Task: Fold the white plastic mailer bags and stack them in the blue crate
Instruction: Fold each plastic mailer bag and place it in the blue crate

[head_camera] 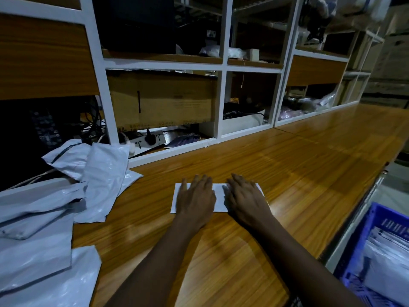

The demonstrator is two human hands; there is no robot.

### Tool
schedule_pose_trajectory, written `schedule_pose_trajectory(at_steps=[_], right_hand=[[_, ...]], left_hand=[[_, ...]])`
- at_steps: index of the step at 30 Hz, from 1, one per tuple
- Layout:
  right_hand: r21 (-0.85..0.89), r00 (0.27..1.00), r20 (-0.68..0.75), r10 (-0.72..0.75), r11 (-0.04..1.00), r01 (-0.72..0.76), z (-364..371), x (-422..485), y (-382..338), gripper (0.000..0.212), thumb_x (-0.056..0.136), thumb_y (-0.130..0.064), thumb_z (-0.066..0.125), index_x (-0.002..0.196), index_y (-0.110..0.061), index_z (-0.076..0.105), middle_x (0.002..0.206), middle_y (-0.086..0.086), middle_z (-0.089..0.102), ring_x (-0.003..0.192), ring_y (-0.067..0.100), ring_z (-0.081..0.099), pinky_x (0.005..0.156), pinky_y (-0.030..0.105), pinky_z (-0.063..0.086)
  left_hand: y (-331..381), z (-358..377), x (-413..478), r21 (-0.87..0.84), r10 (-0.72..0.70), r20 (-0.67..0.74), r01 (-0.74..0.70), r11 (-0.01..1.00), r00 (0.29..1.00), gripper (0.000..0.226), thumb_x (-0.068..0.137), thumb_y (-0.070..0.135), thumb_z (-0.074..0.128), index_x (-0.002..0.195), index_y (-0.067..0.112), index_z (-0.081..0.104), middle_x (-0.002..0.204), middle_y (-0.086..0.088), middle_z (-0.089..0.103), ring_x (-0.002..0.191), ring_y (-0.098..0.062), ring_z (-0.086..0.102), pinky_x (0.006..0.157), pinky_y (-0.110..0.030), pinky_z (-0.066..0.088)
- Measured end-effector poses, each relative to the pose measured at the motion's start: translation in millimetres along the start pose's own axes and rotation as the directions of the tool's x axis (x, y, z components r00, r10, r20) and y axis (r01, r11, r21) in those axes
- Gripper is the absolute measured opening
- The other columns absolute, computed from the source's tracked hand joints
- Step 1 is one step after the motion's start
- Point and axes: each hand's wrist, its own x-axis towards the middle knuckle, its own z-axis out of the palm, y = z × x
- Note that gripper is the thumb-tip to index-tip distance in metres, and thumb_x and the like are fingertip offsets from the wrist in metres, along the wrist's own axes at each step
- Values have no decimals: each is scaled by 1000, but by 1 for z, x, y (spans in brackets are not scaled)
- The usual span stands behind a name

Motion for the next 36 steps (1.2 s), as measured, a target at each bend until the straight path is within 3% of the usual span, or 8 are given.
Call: schedule_pose_trajectory(at_steps=[6, 9, 11, 15, 20, 23, 29, 36], right_hand=[[55, 996, 39, -77, 996, 75, -2, 8, 2, 47, 108, -31, 26, 149, -10, 36, 160, 8, 30, 147, 25, 26, 115, 46, 23], [-7, 990, 103, -100, 995, 101, -1, 8, 2, 63, 102, -39, 10, 150, -7, 35, 161, 12, 27, 148, 32, 24, 114, 55, 23], [-59, 979, 141, -146, 986, 155, 6, 9, 7, 69, 97, -40, 12, 135, -1, 55, 150, 21, 43, 137, 45, 41, 101, 67, 37], [-109, 981, 175, -86, 988, 106, 10, 10, 6, 56, 99, -36, 26, 114, -3, 68, 136, 22, 57, 122, 48, 56, 85, 70, 47], [-128, 979, 192, -63, 988, 89, 4, 11, 2, 91, 84, -52, -11, 146, -9, 41, 163, 16, 18, 149, 42, 16, 113, 67, 19], [-138, 986, 163, 41, 990, -18, 7, 10, 1, 101, 75, -58, -18, 152, -13, 28, 165, 14, 11, 151, 38, 10, 115, 63, 14], [-133, 977, 57, 204, 972, -195, 2, -7, -19, 48, 104, -44, 18, 136, -20, 46, 156, 21, 31, 144, 48, 21, 111, 67, 21], [-23, 910, 47, 412, 911, -412, -6, -5, -24, 60, 104, -41, 23, 151, -5, 28, 159, 25, 22, 148, 44, 15, 117, 58, 15]], left_hand=[[-2, 6, 7, -32, 150, 105, -148, 988, 983, 51, 109, 32, 23, 157, 17, 16, 164, 0, 18, 151, -19, 12, 122, -44, 5], [-6, 11, 9, 17, 213, 231, -223, 975, 949, 53, 109, 32, 26, 158, 20, 10, 166, -1, 2, 152, -23, 2, 123, -47, 6], [-8, 13, 12, 48, 227, 278, -249, 967, 933, 54, 108, 35, 24, 159, 22, 8, 166, 0, -6, 152, -26, -3, 122, -50, 5], [-6, 16, 15, -26, 138, 290, -136, 990, 947, 57, 107, 43, 17, 159, 25, 2, 166, 4, -7, 152, -26, -4, 121, -53, 1], [6, 14, 14, -49, -53, 297, 70, 996, 954, 57, 106, 47, 15, 158, 29, 1, 166, 2, -6, 151, -33, -7, 118, -59, -3], [12, 13, 9, -40, -172, 281, 191, 981, 944, 61, 104, 51, 17, 158, 28, 3, 166, -3, -4, 151, -35, -8, 119, -59, -4], [14, 11, 2, -93, -386, 260, 421, 902, 885, 69, 99, 62, 16, 158, 26, 6, 165, -10, -4, 150, -40, -10, 119, -56, -5], [4, 9, 5, -110, -405, 264, 445, 889, 875, 72, 99, 63, 17, 158, 23, 9, 165, -14, -1, 151, -37, -3, 121, -51, -1]])
